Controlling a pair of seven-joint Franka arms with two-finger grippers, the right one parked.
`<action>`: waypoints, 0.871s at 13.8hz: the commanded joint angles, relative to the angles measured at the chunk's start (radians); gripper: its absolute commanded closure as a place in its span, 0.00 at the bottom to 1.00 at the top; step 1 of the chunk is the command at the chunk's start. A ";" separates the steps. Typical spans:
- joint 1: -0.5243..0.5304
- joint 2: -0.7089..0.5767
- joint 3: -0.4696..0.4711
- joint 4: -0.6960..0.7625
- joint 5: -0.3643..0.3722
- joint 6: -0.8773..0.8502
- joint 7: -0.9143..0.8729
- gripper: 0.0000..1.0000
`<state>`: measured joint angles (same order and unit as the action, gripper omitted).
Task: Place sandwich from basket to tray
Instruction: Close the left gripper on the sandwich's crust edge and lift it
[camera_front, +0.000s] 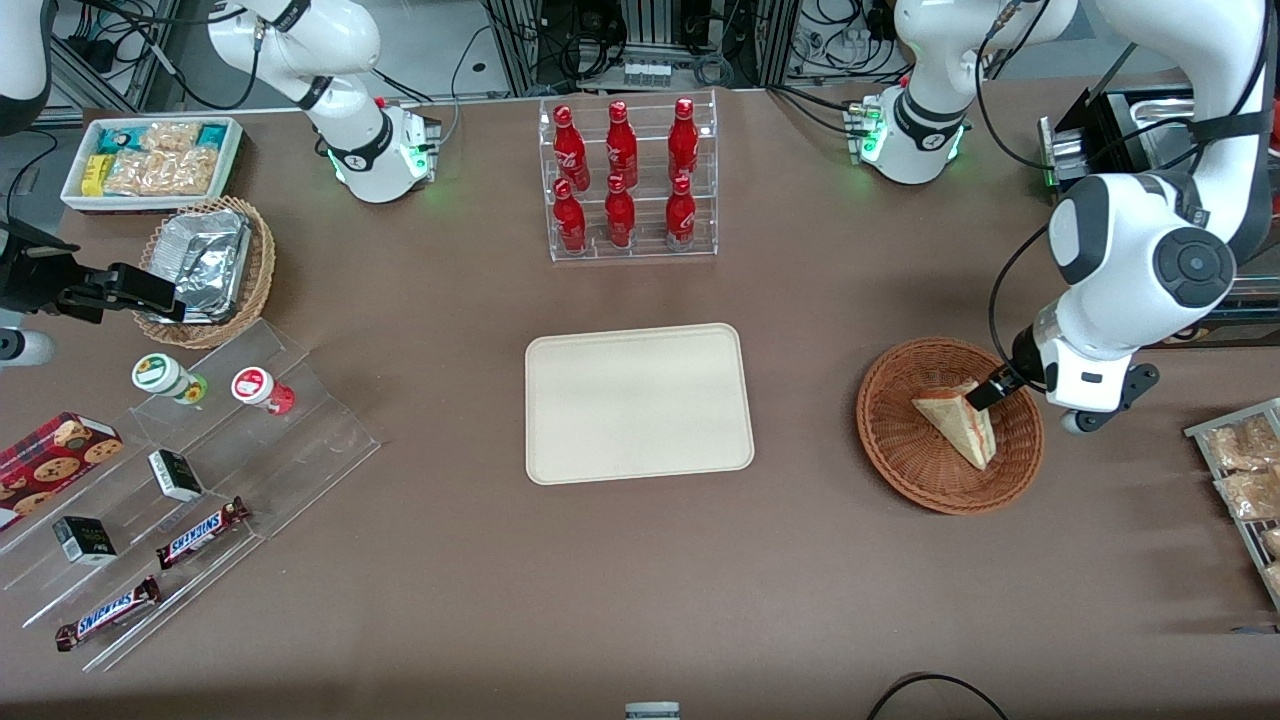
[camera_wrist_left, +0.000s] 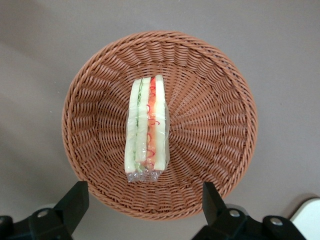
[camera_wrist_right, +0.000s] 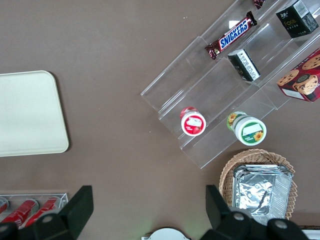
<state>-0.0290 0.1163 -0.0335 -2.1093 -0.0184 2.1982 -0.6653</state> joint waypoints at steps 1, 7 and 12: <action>0.001 -0.011 -0.002 -0.061 -0.006 0.067 -0.048 0.00; 0.001 0.065 -0.002 -0.078 -0.006 0.164 -0.056 0.00; 0.004 0.144 -0.002 -0.077 -0.006 0.248 -0.056 0.00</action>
<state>-0.0289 0.2367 -0.0334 -2.1843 -0.0194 2.4114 -0.7059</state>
